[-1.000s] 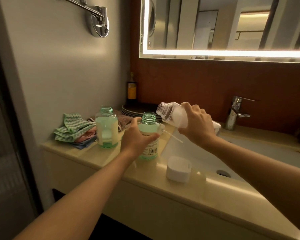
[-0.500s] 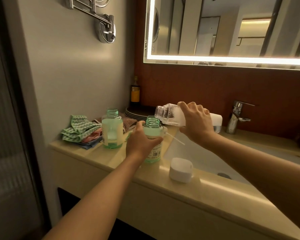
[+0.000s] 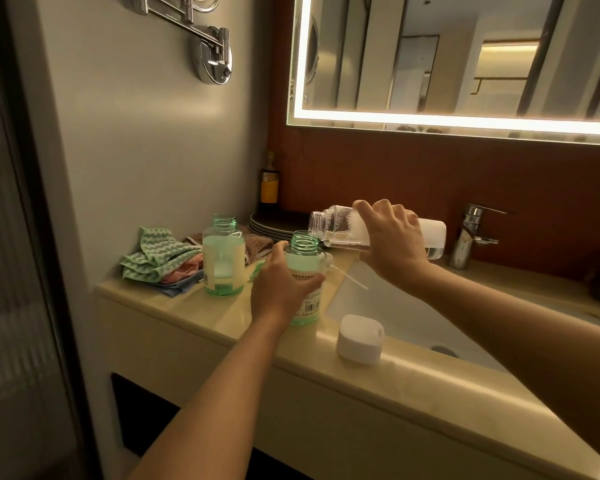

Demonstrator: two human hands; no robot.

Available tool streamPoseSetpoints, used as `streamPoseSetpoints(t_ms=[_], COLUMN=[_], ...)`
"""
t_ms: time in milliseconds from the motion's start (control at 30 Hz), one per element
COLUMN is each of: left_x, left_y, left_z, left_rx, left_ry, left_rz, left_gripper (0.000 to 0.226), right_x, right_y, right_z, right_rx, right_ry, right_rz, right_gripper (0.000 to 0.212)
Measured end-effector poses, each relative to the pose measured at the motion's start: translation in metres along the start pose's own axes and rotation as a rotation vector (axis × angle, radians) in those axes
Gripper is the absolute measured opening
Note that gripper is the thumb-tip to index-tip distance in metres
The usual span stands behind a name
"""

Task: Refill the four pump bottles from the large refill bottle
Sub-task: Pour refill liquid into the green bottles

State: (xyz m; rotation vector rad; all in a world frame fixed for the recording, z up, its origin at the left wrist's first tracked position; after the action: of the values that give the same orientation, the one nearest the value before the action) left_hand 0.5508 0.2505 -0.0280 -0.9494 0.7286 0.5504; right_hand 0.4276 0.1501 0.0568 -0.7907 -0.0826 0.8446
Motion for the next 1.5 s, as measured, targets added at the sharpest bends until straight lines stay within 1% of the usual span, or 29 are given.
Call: streamPoseSetpoints(t_ms=[733,1500], left_x=[0.0030,0.0027], left_y=[0.0011,0.0021], left_z=[0.0003,-0.0010], left_rx=[-0.026,-0.031], left_ry=[0.034,0.028], left_rz=[0.003,-0.002], left_gripper=[0.082,0.084], right_x=[0.0005,0.0000], right_y=[-0.0018,-0.0037], right_z=[0.0019,0.0022], right_rx=[-0.021,-0.029], right_ry=[0.022,0.025], right_rz=[0.014,0.022], right_gripper=[0.057,0.059])
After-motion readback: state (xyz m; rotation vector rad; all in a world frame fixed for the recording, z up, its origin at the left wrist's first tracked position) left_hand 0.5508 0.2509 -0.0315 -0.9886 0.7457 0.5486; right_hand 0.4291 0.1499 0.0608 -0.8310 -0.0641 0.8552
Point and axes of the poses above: each hand's wrist, its own y-axis away from the middle knuckle, its own z-axis out of the back of the hand, x = y × z, the point moved 6 cm from there along -y, towards the middle knuckle, and after that the axes turned 5 degrees about y, right-handed, at the moved point
